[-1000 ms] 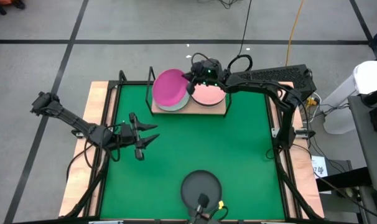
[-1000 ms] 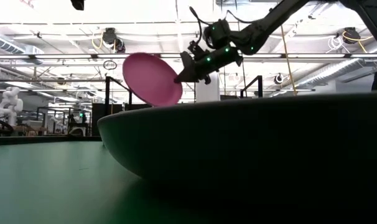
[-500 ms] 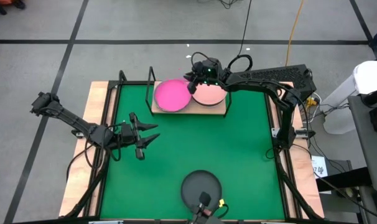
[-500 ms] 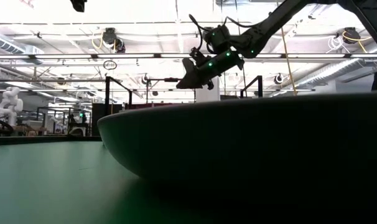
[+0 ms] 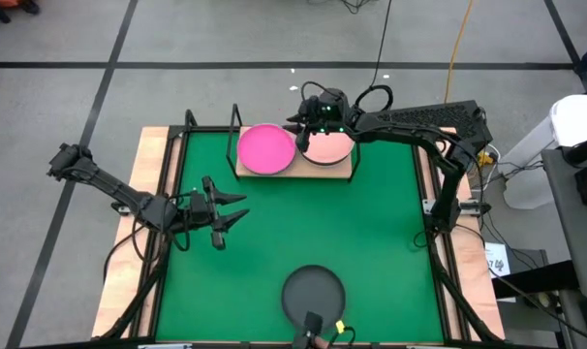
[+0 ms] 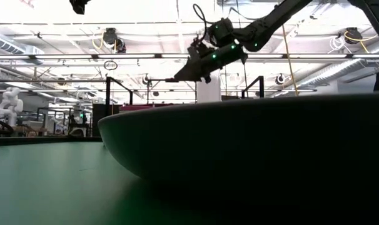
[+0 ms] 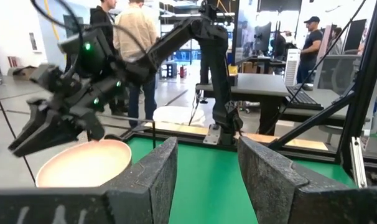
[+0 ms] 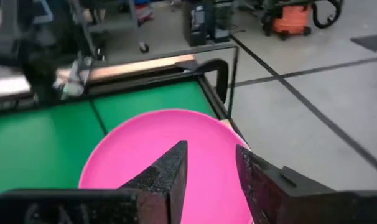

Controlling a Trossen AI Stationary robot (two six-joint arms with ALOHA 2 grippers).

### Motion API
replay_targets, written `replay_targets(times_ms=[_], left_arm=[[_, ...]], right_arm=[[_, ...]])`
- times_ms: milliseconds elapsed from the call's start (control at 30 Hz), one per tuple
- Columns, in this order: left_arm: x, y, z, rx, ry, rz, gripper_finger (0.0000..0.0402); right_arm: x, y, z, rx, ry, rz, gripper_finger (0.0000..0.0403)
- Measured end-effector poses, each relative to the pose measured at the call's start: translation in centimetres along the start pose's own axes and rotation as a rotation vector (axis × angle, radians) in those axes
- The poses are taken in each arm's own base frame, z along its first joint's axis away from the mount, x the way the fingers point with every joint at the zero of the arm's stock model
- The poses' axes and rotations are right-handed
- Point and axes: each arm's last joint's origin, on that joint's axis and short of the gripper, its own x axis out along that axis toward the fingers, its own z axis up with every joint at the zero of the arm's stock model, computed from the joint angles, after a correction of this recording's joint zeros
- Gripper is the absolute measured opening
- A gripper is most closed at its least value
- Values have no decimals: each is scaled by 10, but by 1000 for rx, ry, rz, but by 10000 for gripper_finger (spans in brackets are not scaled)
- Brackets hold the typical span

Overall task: Place and stack plates onto a shelf
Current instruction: Stack the black plate on top of the pink plate on the shelf

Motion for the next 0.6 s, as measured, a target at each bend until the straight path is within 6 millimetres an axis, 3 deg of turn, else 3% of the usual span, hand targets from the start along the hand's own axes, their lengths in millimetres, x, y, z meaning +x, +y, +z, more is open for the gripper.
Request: replay_targets(times_ms=[167, 367, 600], left_arm=[[1, -1, -10, -23, 74, 7, 175], [15, -5, -29, 38, 172, 57, 175], [41, -18, -39, 44, 285, 4, 175]], right_arm=[[-15, 28, 15, -141, 32, 53, 120], [-50, 99, 41, -346, 46, 211, 117], [-108, 170, 43, -515, 94, 207, 117]])
